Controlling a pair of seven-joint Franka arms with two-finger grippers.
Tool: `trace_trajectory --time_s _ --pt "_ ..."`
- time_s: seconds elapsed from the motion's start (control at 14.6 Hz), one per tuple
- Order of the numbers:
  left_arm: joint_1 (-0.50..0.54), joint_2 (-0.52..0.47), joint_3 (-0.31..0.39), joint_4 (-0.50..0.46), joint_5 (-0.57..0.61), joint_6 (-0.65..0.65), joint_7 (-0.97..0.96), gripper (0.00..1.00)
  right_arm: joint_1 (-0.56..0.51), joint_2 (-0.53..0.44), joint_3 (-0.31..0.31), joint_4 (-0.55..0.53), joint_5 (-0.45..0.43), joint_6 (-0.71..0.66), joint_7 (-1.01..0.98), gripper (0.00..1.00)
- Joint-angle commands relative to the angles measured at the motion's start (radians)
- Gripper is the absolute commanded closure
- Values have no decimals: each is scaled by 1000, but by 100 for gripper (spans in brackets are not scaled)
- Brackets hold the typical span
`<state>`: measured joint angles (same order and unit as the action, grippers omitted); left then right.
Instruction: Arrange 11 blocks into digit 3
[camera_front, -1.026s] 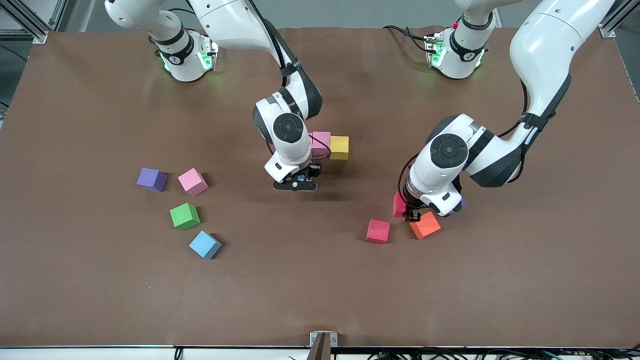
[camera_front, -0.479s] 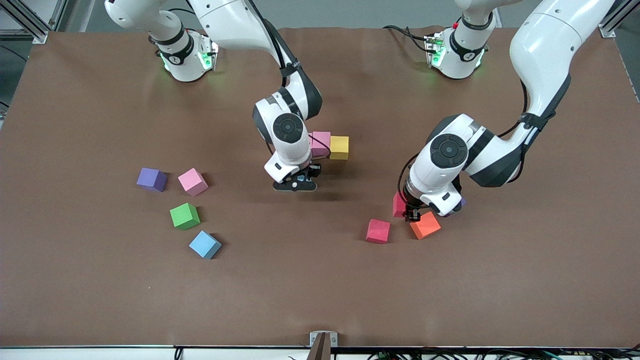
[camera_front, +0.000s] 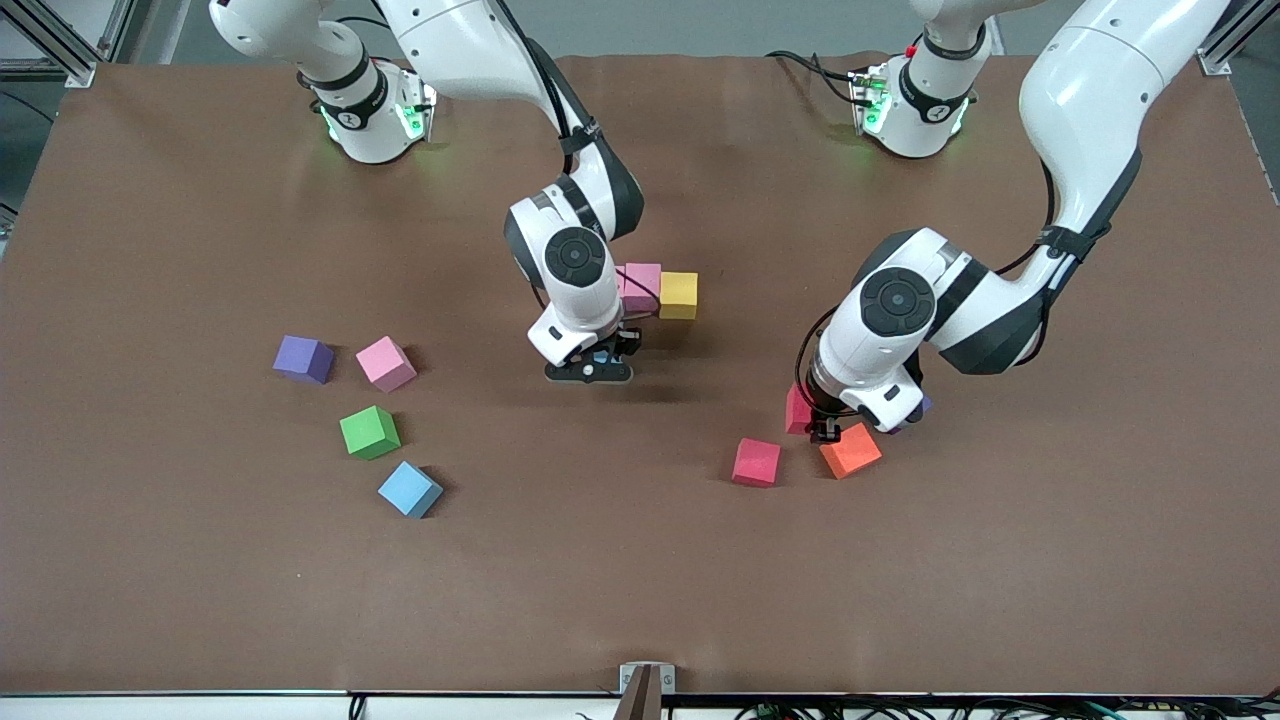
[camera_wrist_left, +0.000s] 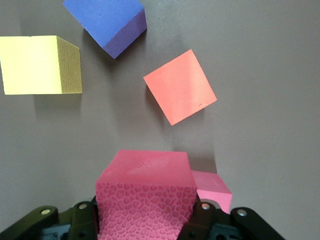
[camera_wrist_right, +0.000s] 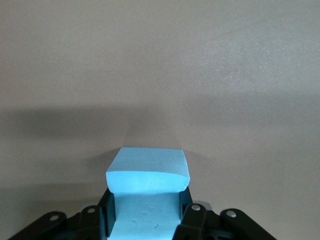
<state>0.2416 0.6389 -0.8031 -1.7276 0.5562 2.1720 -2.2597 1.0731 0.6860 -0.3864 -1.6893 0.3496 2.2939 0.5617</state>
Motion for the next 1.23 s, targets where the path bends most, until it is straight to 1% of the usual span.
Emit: trace_trajectory --time_s 0.0,0.27,0.41,0.62,0.68,0.75,1.16 --pt "8 4 -7 -3 16 8 -8 53 -1 -2 -2 -21 19 9 -8 99" --pt "8 4 -7 -3 16 8 -8 53 -1 0 -2 -21 19 9 -9 98" --pt "8 4 -7 -3 17 8 -8 53 -1 0 -2 -21 19 7 -11 96" --pt "8 4 -7 -3 16 8 -6 53 -4 -2 -2 -21 20 6 0 80" --pt "8 4 -7 -3 17 8 -6 53 -5 -3 -2 -21 20 -4 0 66" --pt "8 4 -5 -3 16 8 -6 53 -12 -3 -2 -18 23 -32 6 1" --pt "7 4 -7 -3 17 8 -8 53 -15 -6 -2 -1 22 -42 7 0"
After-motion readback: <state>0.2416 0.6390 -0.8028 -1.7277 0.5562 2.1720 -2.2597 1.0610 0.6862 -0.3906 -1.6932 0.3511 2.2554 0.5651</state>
